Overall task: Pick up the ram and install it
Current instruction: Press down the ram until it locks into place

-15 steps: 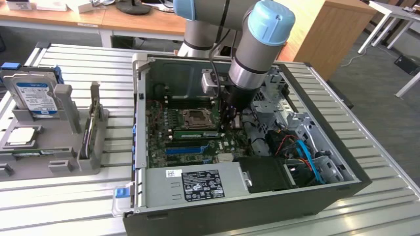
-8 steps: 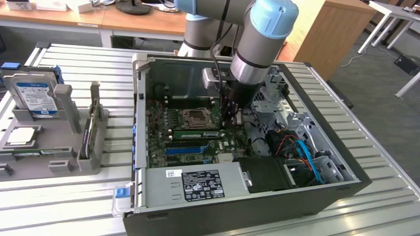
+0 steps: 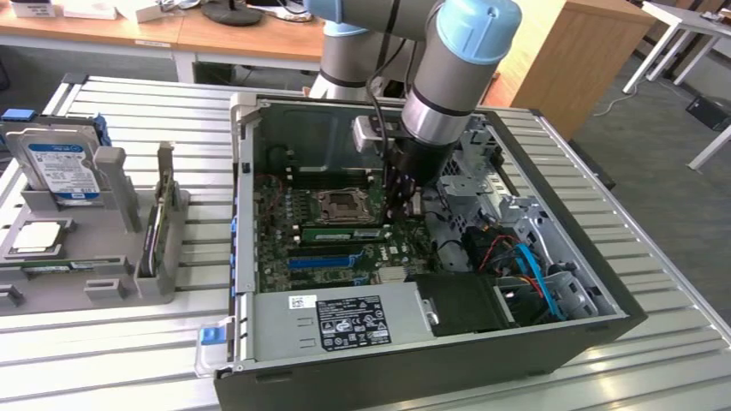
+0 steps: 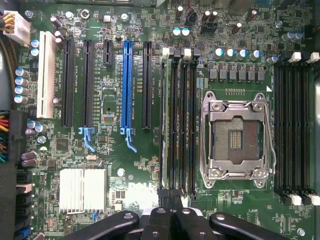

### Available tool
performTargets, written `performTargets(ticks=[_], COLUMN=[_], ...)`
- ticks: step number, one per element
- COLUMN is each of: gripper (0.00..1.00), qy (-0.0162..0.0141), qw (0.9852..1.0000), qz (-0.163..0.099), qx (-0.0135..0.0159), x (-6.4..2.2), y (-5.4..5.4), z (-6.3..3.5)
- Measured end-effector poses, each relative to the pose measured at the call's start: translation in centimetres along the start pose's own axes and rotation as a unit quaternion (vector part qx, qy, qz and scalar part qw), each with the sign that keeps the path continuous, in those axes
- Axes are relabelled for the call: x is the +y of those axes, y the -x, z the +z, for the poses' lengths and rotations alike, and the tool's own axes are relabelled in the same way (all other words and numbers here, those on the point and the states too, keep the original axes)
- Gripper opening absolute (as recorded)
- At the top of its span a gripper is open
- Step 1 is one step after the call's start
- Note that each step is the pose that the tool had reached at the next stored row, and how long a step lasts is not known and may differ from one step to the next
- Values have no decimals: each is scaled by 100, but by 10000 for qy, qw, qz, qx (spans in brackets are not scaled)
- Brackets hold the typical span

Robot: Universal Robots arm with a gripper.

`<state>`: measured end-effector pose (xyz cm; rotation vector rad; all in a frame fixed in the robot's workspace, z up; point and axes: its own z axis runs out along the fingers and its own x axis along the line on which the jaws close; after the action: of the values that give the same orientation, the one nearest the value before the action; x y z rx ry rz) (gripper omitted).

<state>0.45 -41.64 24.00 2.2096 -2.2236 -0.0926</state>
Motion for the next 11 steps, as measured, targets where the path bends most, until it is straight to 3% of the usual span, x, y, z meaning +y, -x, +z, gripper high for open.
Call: performTargets(ticks=[11], gripper=[11], qy=[-1], qw=[10000], qz=[-1], qx=[0], x=[272], y=[0], z=[14])
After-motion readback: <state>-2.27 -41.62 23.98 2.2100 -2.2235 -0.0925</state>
